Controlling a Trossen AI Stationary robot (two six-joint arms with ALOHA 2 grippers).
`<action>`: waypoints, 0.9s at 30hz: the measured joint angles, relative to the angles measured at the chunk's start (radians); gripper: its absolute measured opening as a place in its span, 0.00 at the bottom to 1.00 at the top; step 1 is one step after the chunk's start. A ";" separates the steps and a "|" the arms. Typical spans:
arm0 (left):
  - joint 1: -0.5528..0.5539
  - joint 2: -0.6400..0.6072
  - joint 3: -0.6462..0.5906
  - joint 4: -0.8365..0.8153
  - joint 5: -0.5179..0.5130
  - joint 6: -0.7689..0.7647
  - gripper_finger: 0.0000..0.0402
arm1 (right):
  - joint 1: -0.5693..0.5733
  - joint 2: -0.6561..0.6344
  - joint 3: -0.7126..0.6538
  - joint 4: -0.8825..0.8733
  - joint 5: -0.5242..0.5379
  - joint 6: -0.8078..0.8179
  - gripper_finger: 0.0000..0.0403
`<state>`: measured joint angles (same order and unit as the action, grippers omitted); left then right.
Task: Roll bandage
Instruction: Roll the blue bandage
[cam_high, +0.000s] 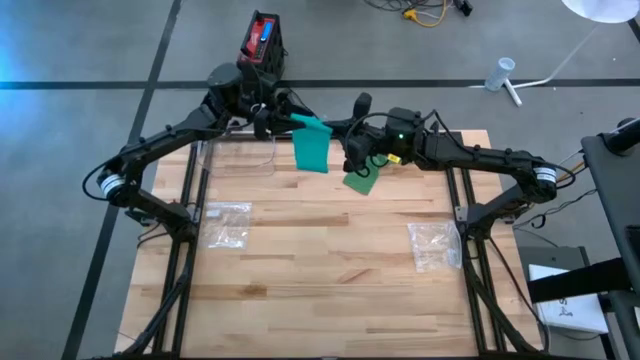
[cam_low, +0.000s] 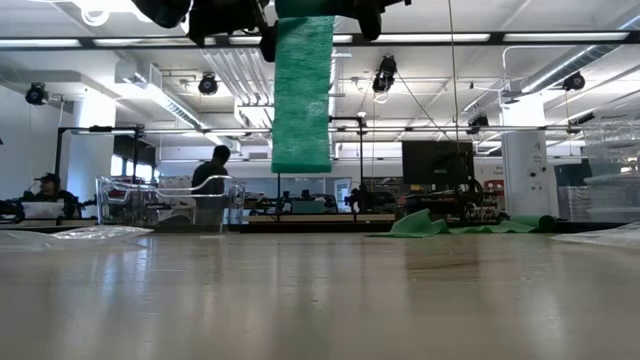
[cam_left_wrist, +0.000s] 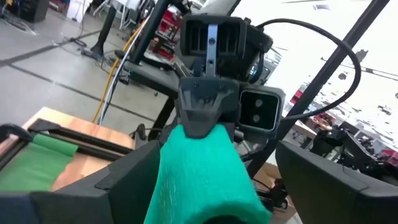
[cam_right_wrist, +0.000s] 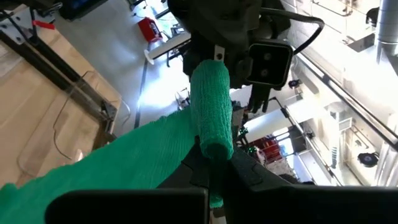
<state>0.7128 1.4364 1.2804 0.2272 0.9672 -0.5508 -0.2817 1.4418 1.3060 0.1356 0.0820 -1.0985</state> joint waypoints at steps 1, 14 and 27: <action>-0.002 0.001 0.000 -0.007 0.000 0.001 0.77 | 0.000 0.000 0.000 0.002 0.004 -0.003 0.01; -0.005 0.002 0.000 -0.049 -0.001 0.044 0.59 | 0.000 0.000 0.000 -0.003 0.052 -0.037 0.03; -0.006 0.002 0.000 -0.051 -0.014 0.099 0.03 | 0.020 -0.004 0.000 -0.012 0.060 0.278 0.23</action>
<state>0.7069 1.4387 1.2804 0.1761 0.9531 -0.4519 -0.2618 1.4378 1.3064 0.1231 0.1423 -0.8205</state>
